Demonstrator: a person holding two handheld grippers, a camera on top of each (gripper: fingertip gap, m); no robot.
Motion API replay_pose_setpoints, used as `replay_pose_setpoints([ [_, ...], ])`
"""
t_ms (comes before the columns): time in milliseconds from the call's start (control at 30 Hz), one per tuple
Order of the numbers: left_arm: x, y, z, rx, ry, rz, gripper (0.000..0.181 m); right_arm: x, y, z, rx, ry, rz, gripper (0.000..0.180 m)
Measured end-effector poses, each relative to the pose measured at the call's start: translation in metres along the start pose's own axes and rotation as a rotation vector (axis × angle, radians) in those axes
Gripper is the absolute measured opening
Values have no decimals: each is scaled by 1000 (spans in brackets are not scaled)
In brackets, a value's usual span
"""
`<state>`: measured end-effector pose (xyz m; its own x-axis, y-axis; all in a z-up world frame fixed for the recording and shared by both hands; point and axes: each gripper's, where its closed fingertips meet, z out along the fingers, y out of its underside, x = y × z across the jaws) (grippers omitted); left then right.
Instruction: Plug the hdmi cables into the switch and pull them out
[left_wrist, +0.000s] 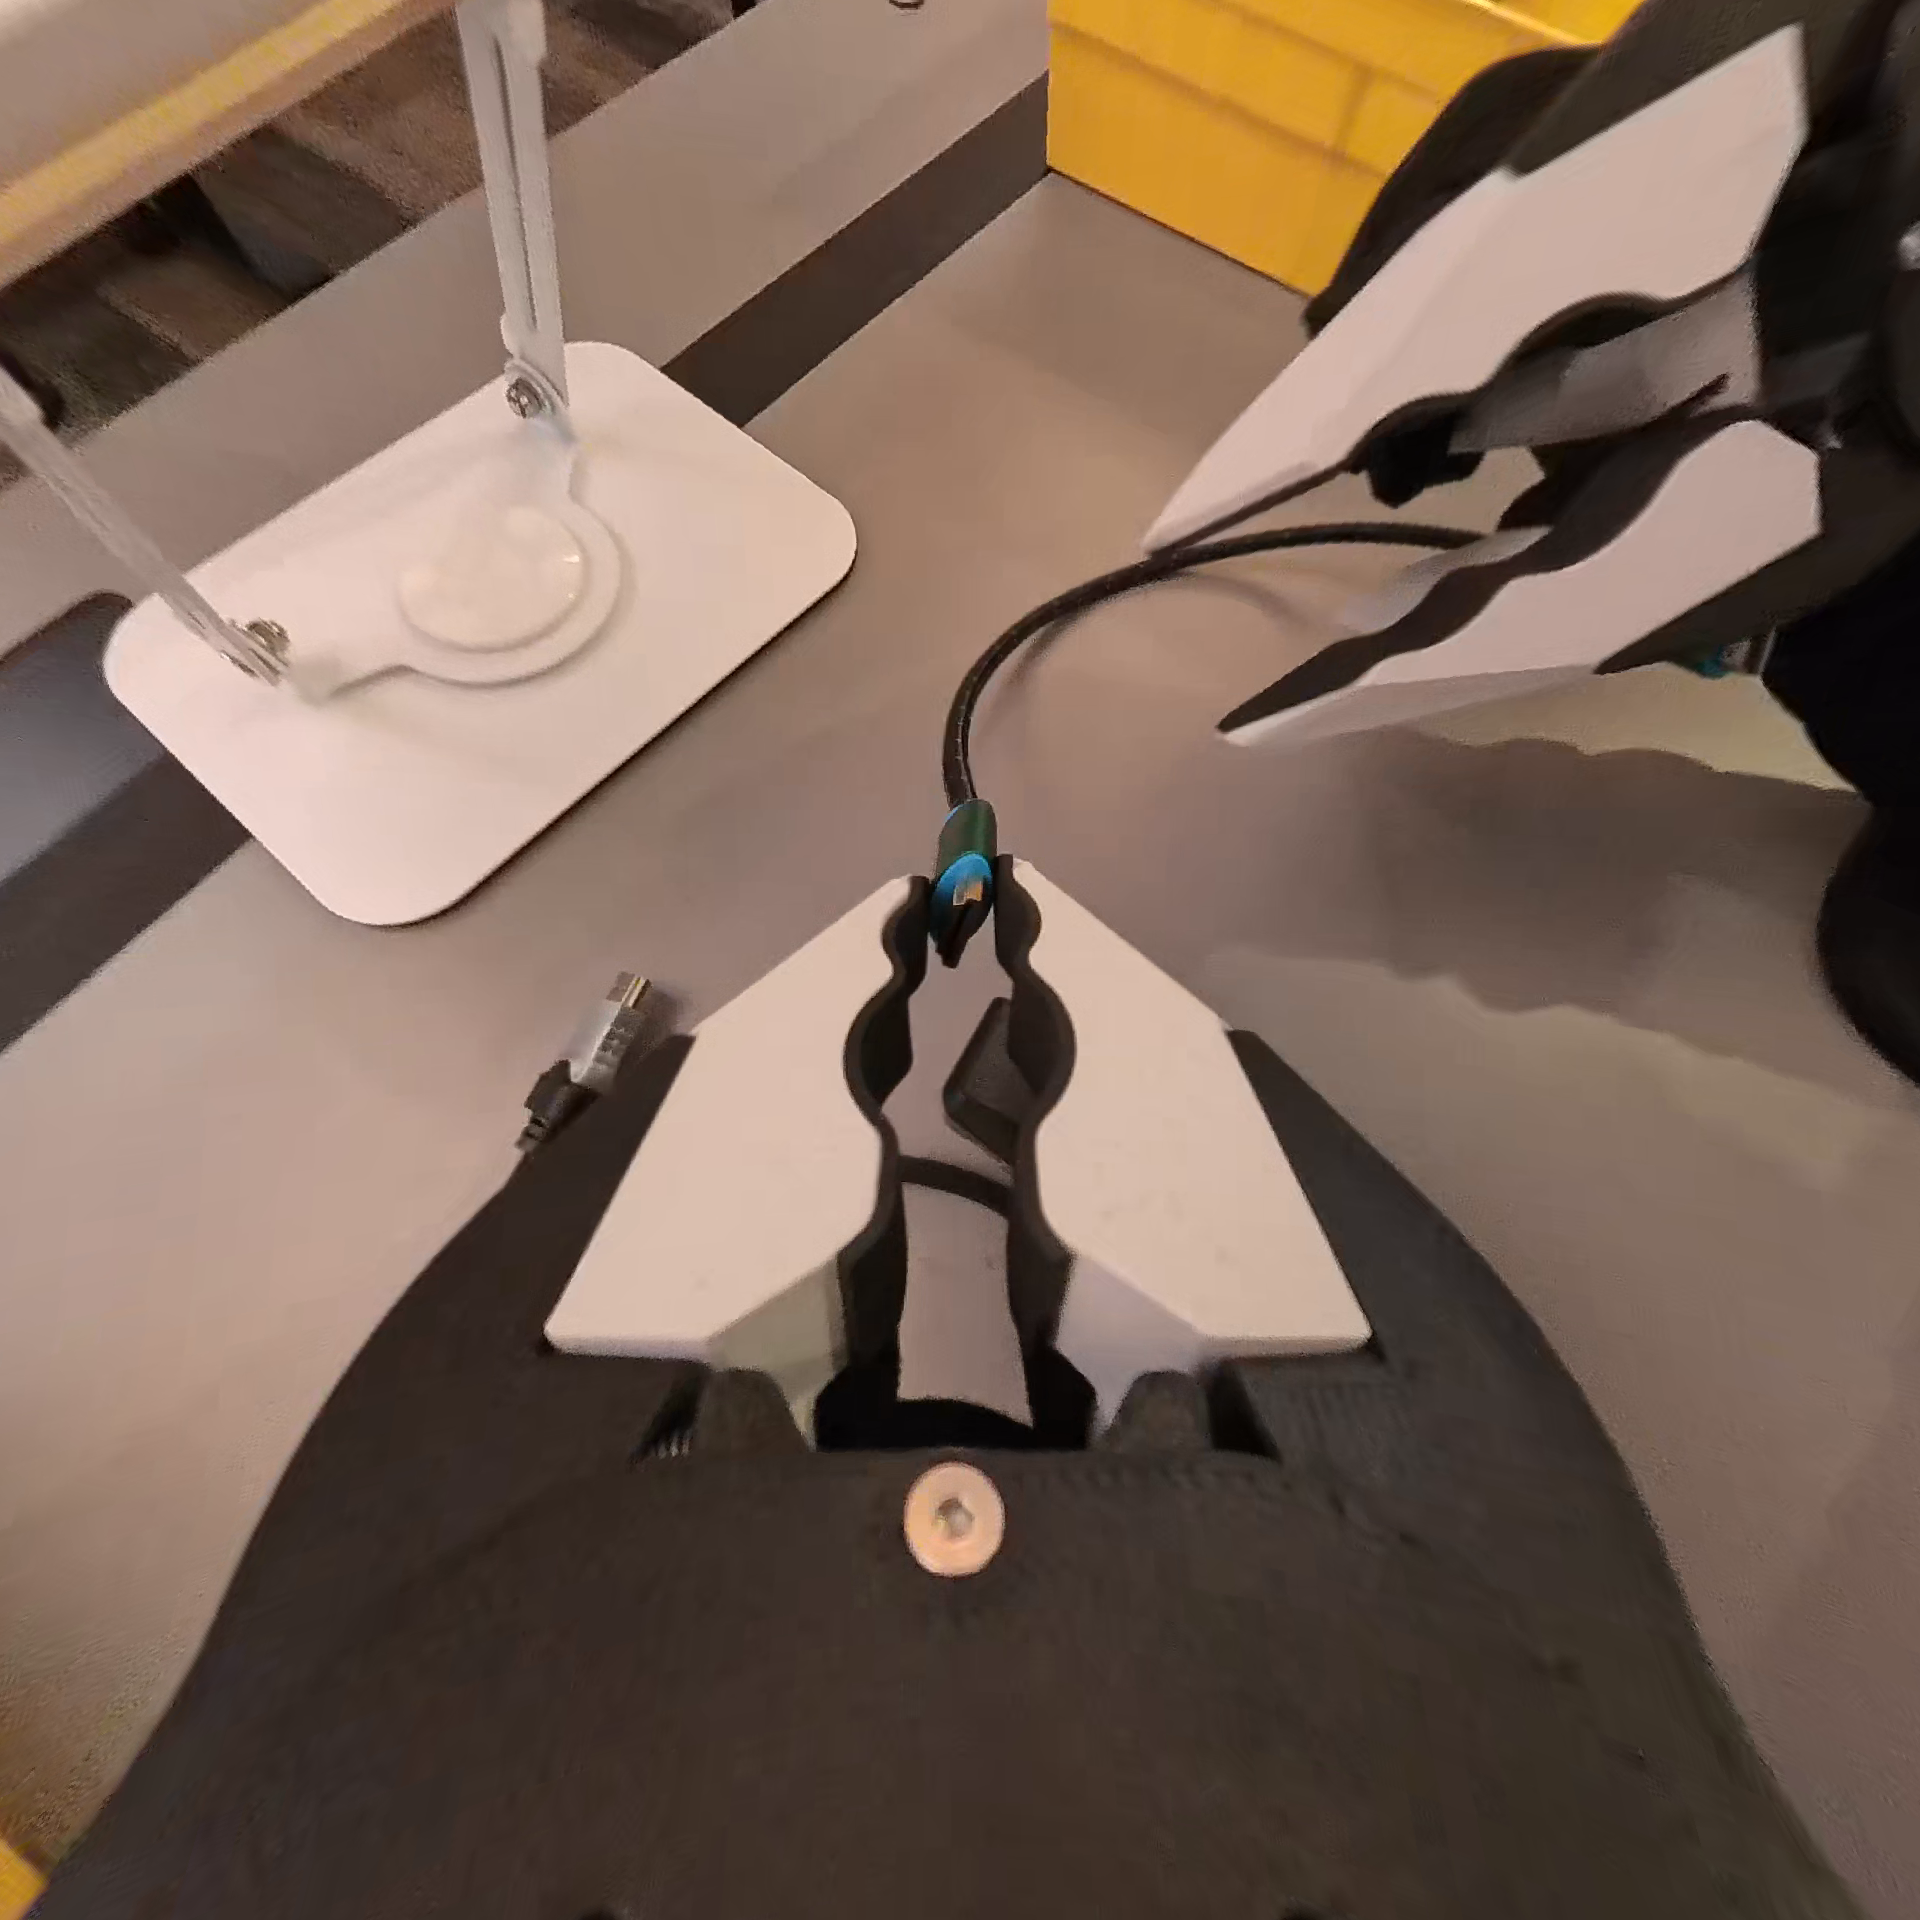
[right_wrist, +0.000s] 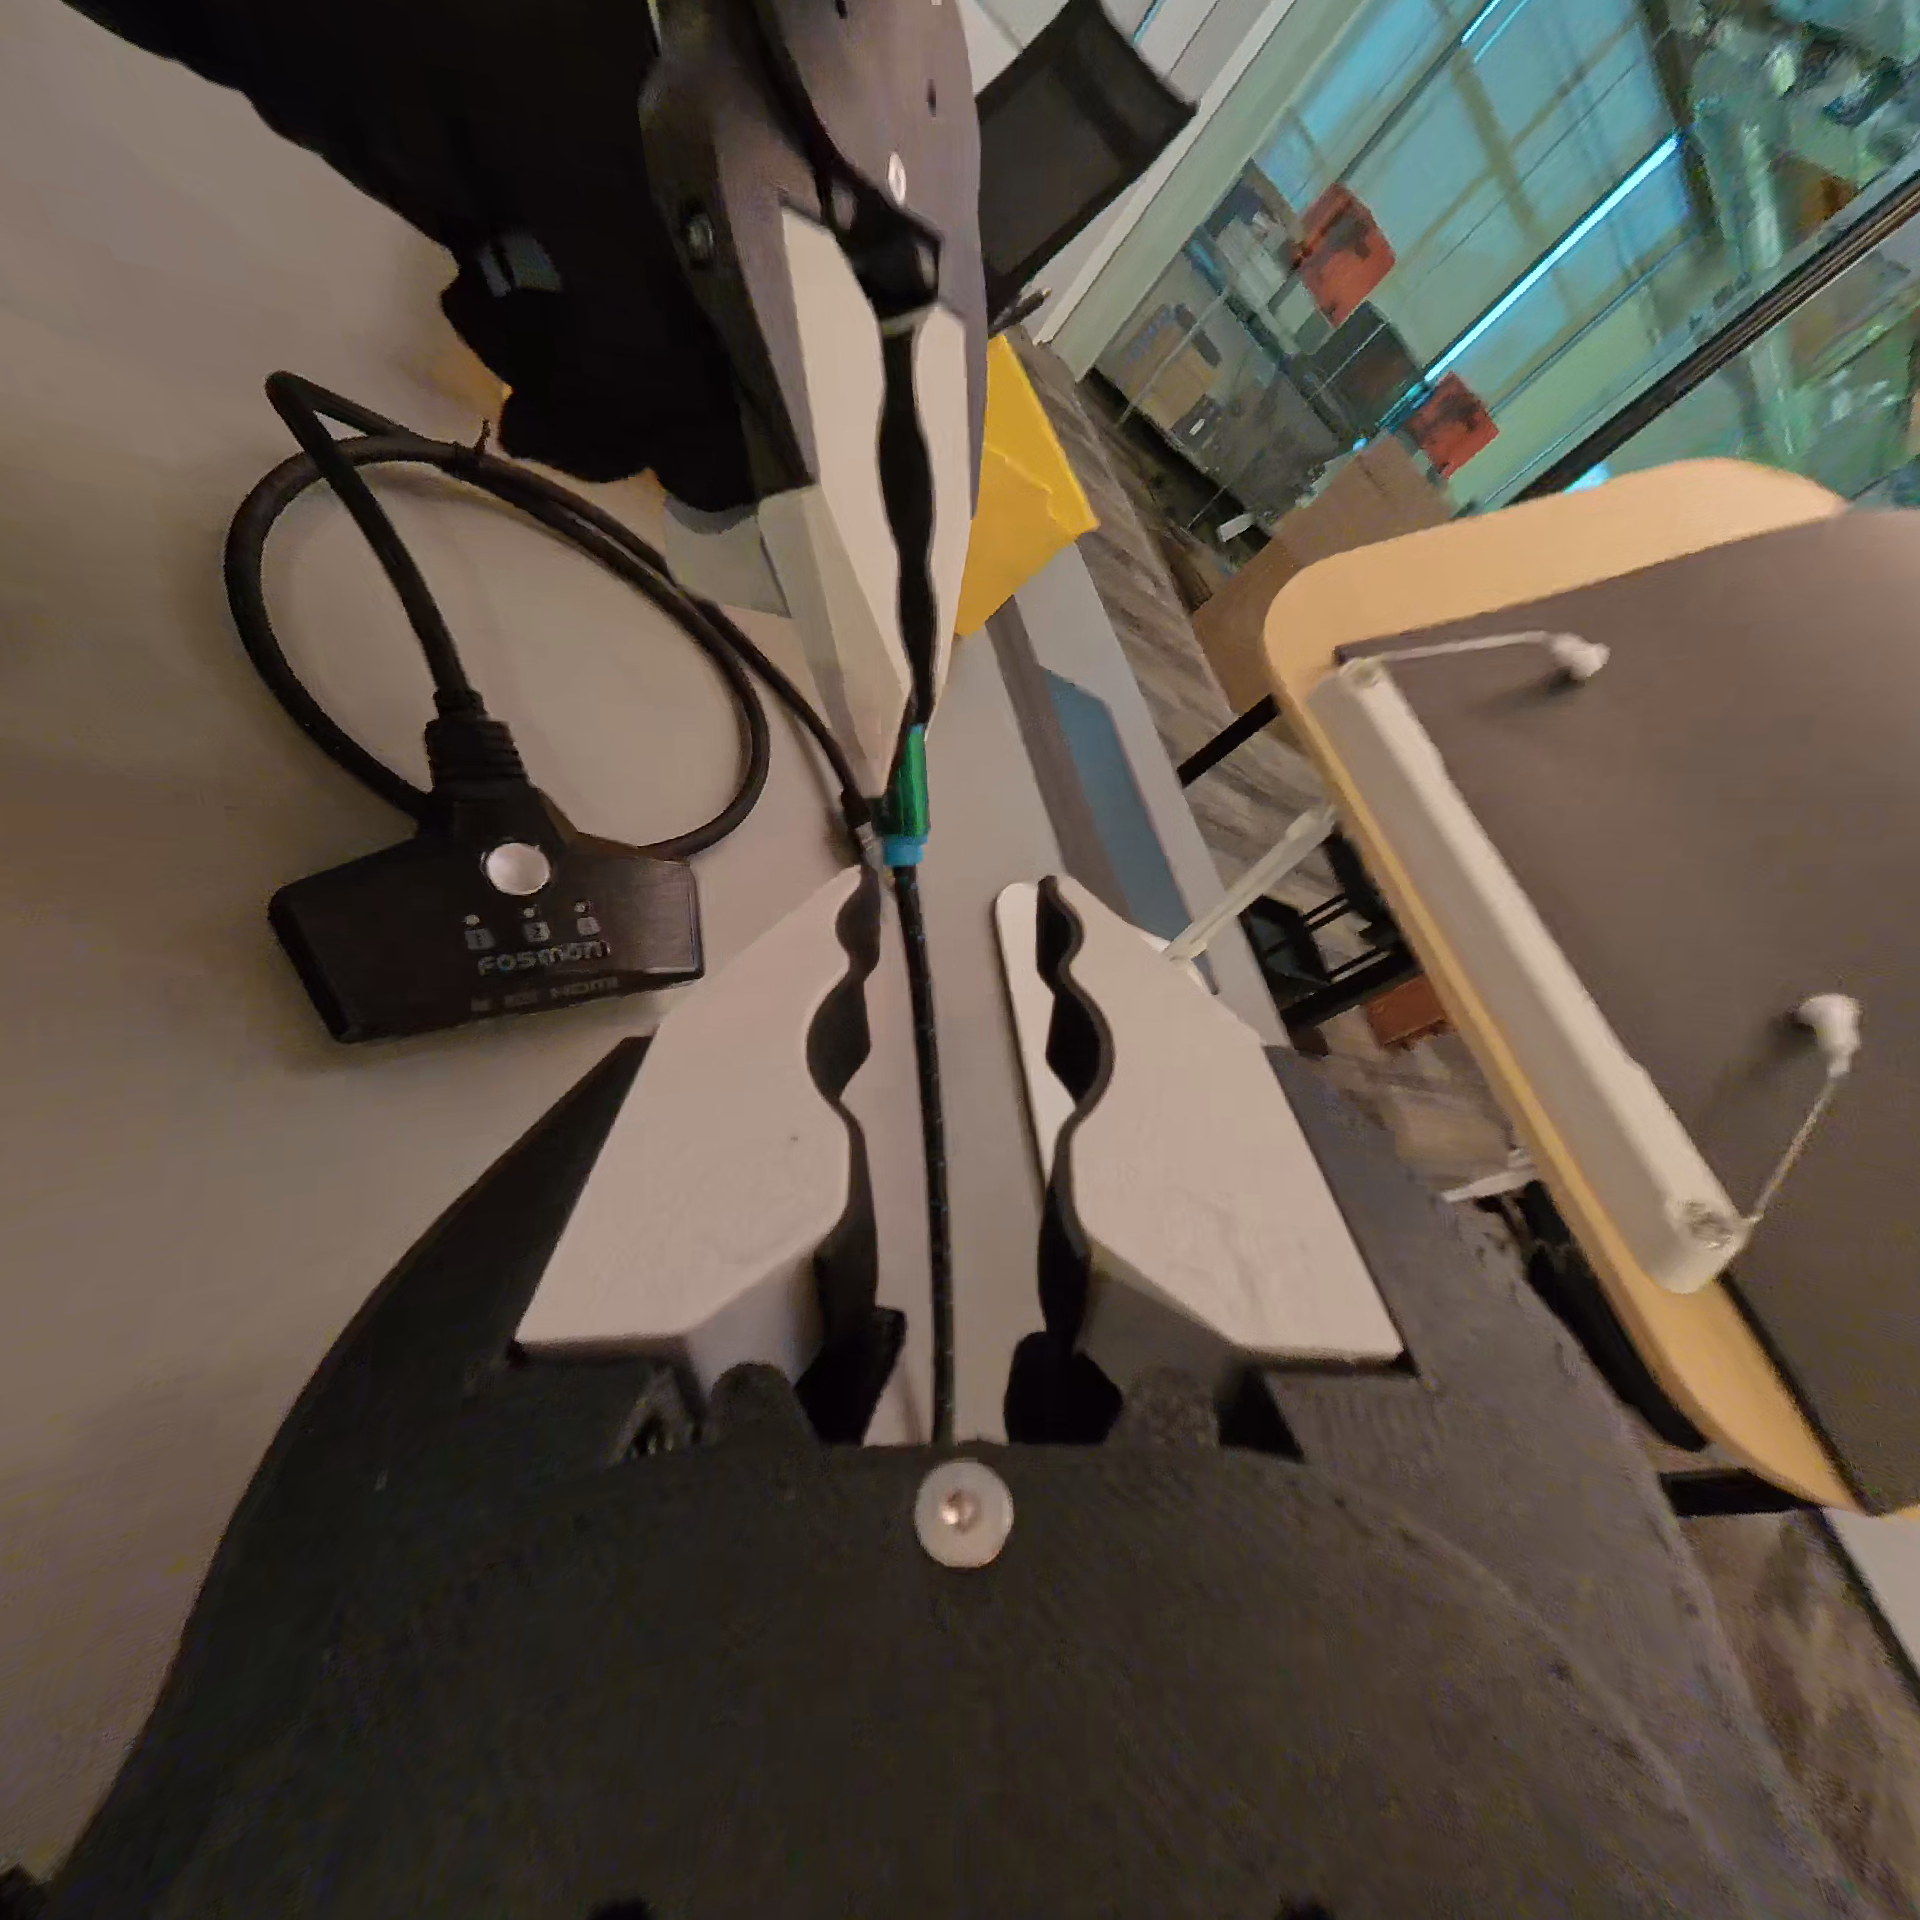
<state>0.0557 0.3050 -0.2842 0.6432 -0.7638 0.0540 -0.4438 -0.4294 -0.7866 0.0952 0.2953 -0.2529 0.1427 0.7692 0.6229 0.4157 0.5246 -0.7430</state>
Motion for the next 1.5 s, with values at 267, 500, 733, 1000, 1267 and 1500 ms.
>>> replay_pose_setpoints([
  [267,-8,4,-4,12,32,-120,10,81,-29,-55,249,383,193,26],
  [500,-9,5,-8,76,140,-291,9,137,12,-116,262,681,361,32],
  [733,3,3,-3,88,205,-356,9,122,-3,-103,305,579,313,28],
  [1000,21,-3,5,98,277,-406,9,6,-20,-13,139,-16,79,30],
  [1267,34,-5,8,115,315,-461,9,-32,19,36,-137,-60,-57,30],
  [1500,38,-6,7,145,333,-476,9,-34,24,35,-149,-78,-10,19],
])
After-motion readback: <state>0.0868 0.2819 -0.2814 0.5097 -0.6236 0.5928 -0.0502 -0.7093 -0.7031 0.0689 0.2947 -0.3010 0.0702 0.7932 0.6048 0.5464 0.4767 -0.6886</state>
